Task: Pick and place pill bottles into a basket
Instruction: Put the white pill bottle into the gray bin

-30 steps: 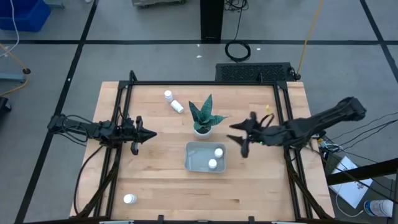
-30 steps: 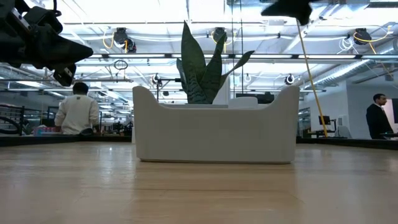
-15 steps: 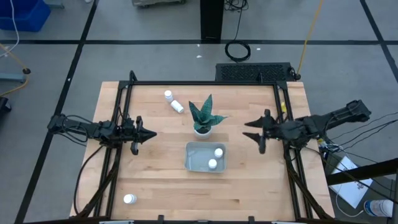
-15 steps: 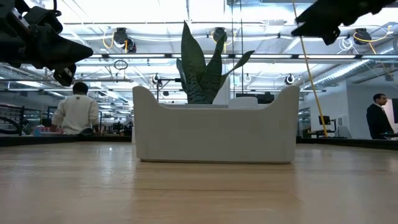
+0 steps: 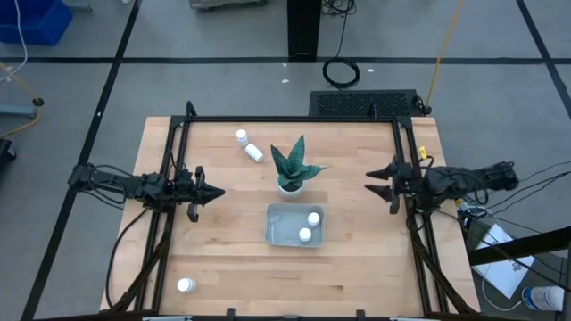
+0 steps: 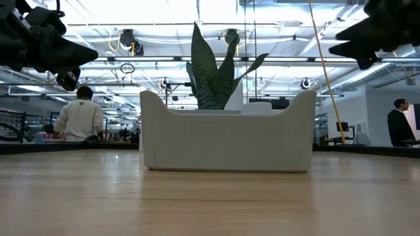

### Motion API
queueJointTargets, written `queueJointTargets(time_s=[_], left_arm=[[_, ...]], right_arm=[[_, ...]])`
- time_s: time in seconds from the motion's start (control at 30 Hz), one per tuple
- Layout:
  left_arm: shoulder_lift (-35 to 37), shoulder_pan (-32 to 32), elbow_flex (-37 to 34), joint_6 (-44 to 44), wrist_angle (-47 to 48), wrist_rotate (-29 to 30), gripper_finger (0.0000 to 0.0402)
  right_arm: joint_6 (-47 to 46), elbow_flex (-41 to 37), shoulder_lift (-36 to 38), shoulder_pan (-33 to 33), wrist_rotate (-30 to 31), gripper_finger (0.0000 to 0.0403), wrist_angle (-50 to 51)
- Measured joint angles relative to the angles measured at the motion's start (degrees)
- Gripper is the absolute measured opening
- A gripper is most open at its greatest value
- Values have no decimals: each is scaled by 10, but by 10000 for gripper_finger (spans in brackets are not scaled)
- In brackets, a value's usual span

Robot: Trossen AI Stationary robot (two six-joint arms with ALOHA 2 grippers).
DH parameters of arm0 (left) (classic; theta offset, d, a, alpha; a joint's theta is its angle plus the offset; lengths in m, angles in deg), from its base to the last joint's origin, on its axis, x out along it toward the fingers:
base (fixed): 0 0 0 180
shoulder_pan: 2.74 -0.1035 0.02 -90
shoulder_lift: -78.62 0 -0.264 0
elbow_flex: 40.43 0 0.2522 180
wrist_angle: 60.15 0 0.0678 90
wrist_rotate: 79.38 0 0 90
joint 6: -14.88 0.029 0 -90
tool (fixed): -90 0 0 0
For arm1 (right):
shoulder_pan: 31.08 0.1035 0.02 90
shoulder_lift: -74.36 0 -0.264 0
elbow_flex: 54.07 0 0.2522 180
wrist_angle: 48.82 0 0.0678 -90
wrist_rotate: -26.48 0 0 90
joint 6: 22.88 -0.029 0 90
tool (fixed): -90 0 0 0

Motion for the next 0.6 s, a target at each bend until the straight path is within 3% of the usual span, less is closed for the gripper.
queueJointTargets(time_s=[0.17, 0.6], left_arm=[[0, 0, 0, 0, 0, 0, 12], [0, 0, 0, 0, 0, 0, 12]], right_arm=[[-15, -53, 79, -5, -79, 194, 1], [-28, -150, 78, -5, -140, 192, -100]])
